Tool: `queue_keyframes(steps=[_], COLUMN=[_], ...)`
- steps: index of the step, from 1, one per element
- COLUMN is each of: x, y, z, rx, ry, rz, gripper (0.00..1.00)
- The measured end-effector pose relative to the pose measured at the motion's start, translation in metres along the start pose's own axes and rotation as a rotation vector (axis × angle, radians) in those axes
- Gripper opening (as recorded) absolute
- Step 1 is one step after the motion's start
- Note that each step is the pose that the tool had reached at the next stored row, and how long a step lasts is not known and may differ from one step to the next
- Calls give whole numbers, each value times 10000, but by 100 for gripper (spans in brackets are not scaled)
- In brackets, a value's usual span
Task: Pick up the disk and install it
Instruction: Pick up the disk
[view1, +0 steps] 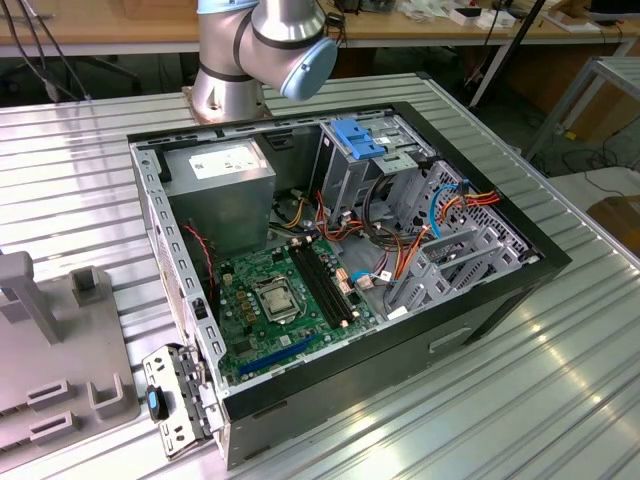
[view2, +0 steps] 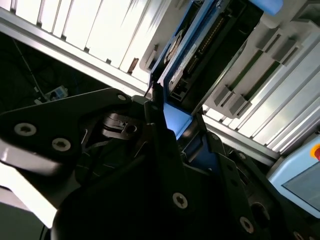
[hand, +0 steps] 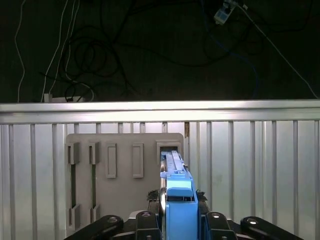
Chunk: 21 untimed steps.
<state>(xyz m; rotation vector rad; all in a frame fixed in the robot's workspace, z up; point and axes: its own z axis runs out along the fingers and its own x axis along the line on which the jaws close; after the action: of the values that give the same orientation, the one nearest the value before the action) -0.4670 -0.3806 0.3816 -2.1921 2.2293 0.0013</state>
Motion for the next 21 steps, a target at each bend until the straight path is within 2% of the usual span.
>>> queue_keyframes(steps=[12,13,21], x=[-5,-6,-9], y=[-5,-5,-8], z=[-457,-542,-845], rx=[1,0,1], ry=[-1,0,0], rz=[0,0,0], gripper=[37,37,37])
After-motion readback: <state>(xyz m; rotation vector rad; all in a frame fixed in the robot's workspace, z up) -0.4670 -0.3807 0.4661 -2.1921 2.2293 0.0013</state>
